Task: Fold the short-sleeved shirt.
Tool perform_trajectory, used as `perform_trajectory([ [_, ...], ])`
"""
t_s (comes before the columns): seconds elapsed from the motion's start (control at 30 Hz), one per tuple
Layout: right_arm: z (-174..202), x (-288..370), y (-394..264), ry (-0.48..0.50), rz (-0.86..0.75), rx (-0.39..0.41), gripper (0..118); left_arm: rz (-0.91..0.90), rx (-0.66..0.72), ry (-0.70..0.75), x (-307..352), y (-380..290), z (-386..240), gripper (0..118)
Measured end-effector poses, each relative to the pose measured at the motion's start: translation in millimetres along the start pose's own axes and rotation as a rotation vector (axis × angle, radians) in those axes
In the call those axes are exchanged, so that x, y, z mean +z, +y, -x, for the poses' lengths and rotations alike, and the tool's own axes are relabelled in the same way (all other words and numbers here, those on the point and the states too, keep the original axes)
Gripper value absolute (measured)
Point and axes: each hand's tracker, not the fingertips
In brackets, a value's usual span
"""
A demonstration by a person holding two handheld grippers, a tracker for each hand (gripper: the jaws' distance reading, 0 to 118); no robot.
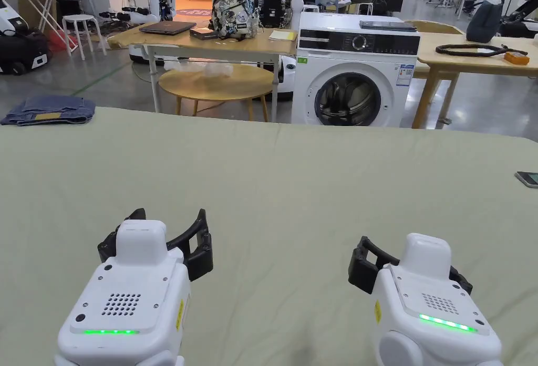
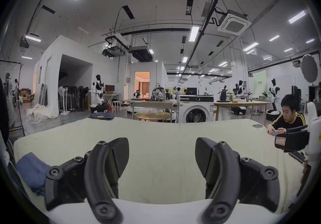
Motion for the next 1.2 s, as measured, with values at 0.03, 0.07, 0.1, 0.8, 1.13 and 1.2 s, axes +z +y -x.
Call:
perform_trajectory([
  [0.03, 0, 0, 0, 0.004, 0.002, -0.004, 95, 0.003, -0.004, 0.007, -1, -1, 0, 79],
  [0.07, 0, -1, 0, 0.004, 0.006, -0.005, 95, 0.005, -0.009, 0.011, -2, -1, 0, 79],
  [0.1, 0, -1, -1, 0.003, 0.011, -0.004, 95, 0.007, -0.018, 0.014, -2, -1, 0, 79],
  [0.8, 2, -5, -7, -0.012, 0.046, -0.01, 95, 0.03, -0.038, 0.038, -2, -5, -1, 79],
  [1.13, 8, -6, -7, -0.014, 0.034, 0.043, 95, 0.042, -0.035, 0.043, -3, -7, 1, 79],
  [1.2, 9, -7, -7, -0.014, 0.039, 0.056, 95, 0.043, -0.04, 0.041, -3, -8, 1, 79],
])
